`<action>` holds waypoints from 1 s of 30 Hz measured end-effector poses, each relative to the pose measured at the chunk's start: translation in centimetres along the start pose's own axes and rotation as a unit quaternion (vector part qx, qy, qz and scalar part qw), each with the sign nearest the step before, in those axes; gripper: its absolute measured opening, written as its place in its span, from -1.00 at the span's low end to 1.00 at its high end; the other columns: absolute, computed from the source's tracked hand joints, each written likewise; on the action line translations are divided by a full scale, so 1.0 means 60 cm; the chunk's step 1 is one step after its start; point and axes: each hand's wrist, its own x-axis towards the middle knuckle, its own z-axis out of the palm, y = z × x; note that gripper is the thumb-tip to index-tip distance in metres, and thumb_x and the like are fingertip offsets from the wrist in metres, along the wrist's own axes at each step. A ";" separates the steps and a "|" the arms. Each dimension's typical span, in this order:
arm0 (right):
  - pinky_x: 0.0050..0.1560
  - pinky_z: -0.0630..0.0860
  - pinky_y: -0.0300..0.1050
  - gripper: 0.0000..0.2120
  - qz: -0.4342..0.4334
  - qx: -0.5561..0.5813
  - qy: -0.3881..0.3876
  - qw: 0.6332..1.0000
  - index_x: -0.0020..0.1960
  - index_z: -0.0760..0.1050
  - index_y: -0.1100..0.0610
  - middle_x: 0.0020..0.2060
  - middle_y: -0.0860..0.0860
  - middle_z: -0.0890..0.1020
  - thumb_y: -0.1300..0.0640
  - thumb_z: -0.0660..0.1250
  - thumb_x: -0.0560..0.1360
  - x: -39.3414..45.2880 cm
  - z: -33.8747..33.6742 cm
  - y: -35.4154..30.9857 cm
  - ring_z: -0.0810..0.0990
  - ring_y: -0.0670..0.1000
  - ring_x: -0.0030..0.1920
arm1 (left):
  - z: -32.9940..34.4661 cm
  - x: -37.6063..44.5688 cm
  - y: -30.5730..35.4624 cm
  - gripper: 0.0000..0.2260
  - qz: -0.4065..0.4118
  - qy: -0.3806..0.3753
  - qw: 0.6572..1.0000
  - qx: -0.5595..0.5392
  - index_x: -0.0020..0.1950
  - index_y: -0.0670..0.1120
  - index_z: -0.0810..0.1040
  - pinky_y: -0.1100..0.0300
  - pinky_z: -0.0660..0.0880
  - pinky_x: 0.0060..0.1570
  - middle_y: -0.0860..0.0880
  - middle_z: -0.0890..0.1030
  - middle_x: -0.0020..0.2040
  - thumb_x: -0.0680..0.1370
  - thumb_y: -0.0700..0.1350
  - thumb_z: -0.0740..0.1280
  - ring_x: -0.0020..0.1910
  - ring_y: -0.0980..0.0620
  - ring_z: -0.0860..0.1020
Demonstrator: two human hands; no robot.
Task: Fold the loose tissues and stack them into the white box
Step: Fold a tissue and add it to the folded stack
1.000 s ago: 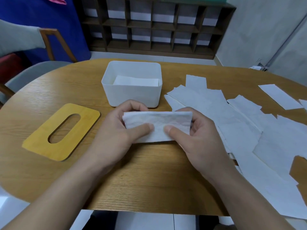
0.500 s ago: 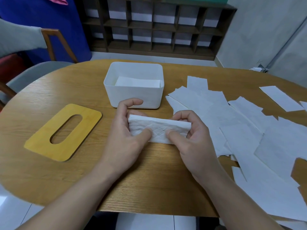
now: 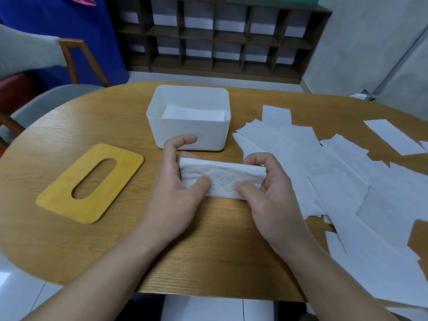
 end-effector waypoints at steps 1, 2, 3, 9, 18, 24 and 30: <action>-0.25 0.60 -0.19 -0.68 0.002 -0.001 -0.003 1.000 0.30 0.49 -0.06 -0.04 -0.01 0.70 0.27 0.41 0.66 -0.001 0.000 0.000 0.73 -0.08 -0.11 | -0.001 0.000 -0.001 -0.39 0.001 -0.003 1.000 0.002 0.51 0.13 0.39 -0.16 0.62 0.12 -0.09 0.62 0.06 0.54 -0.28 0.44 0.02 -0.07 0.62; -0.23 0.61 -0.16 -0.68 0.003 0.001 -0.006 1.000 0.30 0.48 -0.06 -0.04 -0.01 0.70 0.27 0.41 0.66 0.000 0.000 0.000 0.73 -0.06 -0.09 | -0.002 0.000 -0.001 -0.39 0.000 -0.004 1.000 0.004 0.52 0.13 0.39 -0.19 0.61 0.15 -0.11 0.61 0.08 0.57 -0.32 0.44 0.03 -0.08 0.62; -0.22 0.62 -0.15 -0.68 0.004 0.005 -0.009 1.000 0.30 0.48 -0.07 -0.03 -0.03 0.71 0.26 0.41 0.67 -0.001 0.000 -0.001 0.74 -0.06 -0.07 | -0.004 0.001 -0.001 -0.38 -0.002 -0.003 1.000 0.006 0.53 0.13 0.39 -0.22 0.60 0.18 -0.13 0.62 0.09 0.60 -0.36 0.43 0.05 -0.09 0.62; 0.12 0.73 -0.02 -0.81 -0.011 0.036 0.024 0.999 0.31 0.51 0.02 0.11 -0.13 0.79 0.21 0.35 0.74 -0.003 0.009 -0.007 0.78 -0.08 0.13 | -0.008 0.000 0.008 -0.39 -0.020 0.015 1.000 -0.017 0.54 0.16 0.39 -0.31 0.63 0.24 -0.13 0.68 0.16 0.65 -0.40 0.39 0.16 -0.16 0.70; -0.14 0.73 -0.14 -0.59 0.010 0.022 0.066 0.998 0.48 0.34 -0.13 0.08 -0.07 0.79 0.16 0.38 0.73 -0.003 0.007 -0.013 0.81 -0.01 -0.08 | -0.034 -0.005 0.017 -0.49 -0.008 0.013 0.983 0.185 0.46 0.23 0.27 0.10 0.54 -0.22 0.00 0.61 -0.14 0.66 -0.10 0.46 -0.28 0.05 0.58; -0.22 0.69 -0.14 -0.72 -0.042 -0.095 0.106 0.989 0.27 0.41 -0.07 -0.01 -0.11 0.68 0.17 0.45 0.68 -0.009 -0.001 -0.028 0.74 0.07 -0.34 | -0.052 0.012 0.037 -0.71 0.013 0.014 0.985 0.171 0.21 0.10 0.37 0.21 0.44 -0.31 -0.02 0.63 -0.08 0.67 -0.11 0.45 -0.30 -0.03 0.54; -0.17 0.75 0.08 -0.88 -0.096 -0.103 0.148 0.979 0.10 0.55 0.00 -0.14 -0.05 0.63 0.20 0.45 0.68 0.010 0.006 -0.071 0.74 0.09 -0.32 | -0.044 0.037 0.076 -0.89 0.063 0.019 0.985 0.159 0.06 0.05 0.59 0.30 0.32 -0.34 0.19 0.55 -0.25 0.65 -0.04 0.51 -0.33 0.12 0.47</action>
